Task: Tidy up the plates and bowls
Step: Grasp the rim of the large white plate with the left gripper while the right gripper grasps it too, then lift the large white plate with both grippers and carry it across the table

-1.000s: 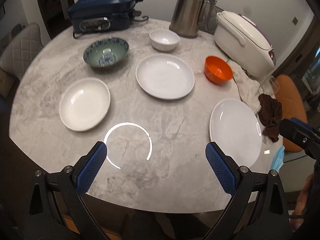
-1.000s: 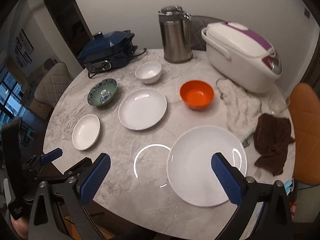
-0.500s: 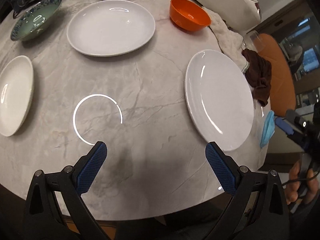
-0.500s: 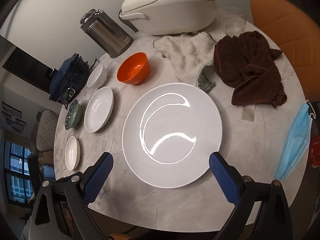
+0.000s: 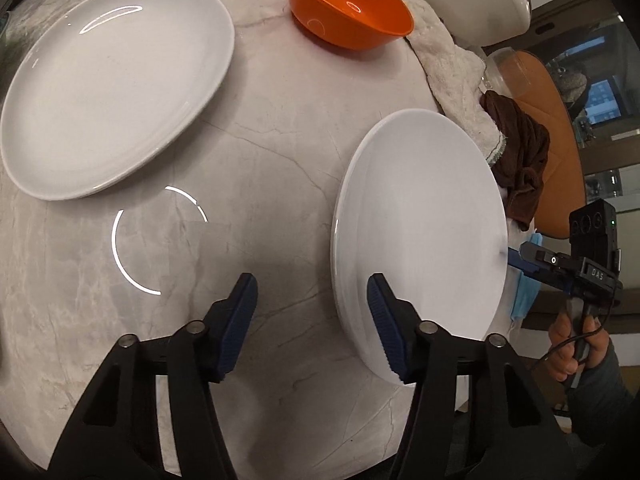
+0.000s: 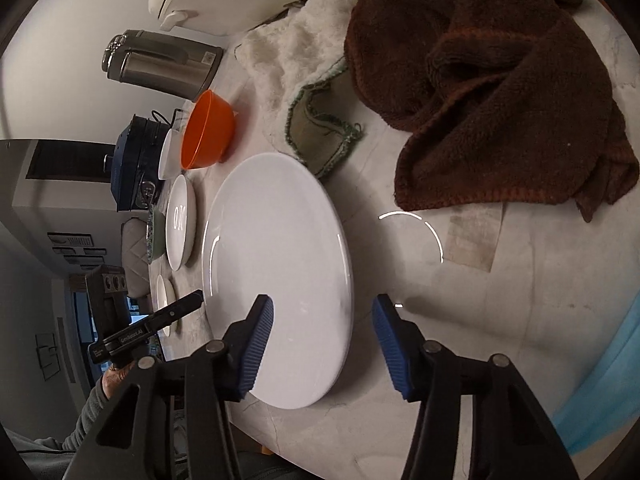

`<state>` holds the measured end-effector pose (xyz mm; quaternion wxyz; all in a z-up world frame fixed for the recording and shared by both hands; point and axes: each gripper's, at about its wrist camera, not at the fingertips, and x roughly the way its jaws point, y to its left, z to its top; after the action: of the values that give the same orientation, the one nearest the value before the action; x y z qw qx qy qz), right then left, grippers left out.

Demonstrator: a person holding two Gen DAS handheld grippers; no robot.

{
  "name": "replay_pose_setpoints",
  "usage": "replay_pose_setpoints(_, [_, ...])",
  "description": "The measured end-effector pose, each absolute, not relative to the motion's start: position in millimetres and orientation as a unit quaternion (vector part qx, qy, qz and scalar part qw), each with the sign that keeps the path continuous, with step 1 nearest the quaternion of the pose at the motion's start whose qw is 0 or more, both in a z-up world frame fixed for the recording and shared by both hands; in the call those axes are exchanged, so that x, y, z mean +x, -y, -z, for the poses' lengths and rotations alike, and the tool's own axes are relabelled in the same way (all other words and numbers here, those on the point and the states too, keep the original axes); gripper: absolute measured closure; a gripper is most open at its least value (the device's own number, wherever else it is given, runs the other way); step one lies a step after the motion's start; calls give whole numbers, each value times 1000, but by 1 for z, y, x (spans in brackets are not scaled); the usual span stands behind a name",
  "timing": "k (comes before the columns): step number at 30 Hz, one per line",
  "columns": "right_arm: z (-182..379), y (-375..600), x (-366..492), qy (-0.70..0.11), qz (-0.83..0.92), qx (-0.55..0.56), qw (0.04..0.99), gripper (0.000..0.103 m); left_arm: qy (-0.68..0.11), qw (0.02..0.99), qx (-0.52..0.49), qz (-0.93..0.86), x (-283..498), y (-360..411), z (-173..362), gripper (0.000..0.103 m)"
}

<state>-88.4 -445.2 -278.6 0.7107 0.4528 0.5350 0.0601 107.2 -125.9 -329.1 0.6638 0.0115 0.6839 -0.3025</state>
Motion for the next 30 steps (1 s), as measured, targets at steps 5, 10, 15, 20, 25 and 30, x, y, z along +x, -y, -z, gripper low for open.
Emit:
replay_pose_setpoints(5, [290,450,-80,-523,-86,464,710,47,-683,656,18,320,115,138,334,70])
replay_pose_setpoints(10, [294,457,-75,-499,-96,476,718,53,-682,653,25,329,122,144,335,74])
replay_pose_setpoints(15, [298,452,-69,-523,-104,453,715,56,-679,652,24,337,121,146,332,78])
replay_pose_setpoints(20, [304,444,-69,-533,-131,456,701,57,-679,642,40,354,118,157,333,87])
replay_pose_setpoints(25, [307,442,-64,-540,-147,464,686,57,-684,635,33,357,120,155,335,87])
replay_pose_setpoints(30, [313,450,-67,-546,-141,478,673,72,-689,631,21,356,122,154,337,88])
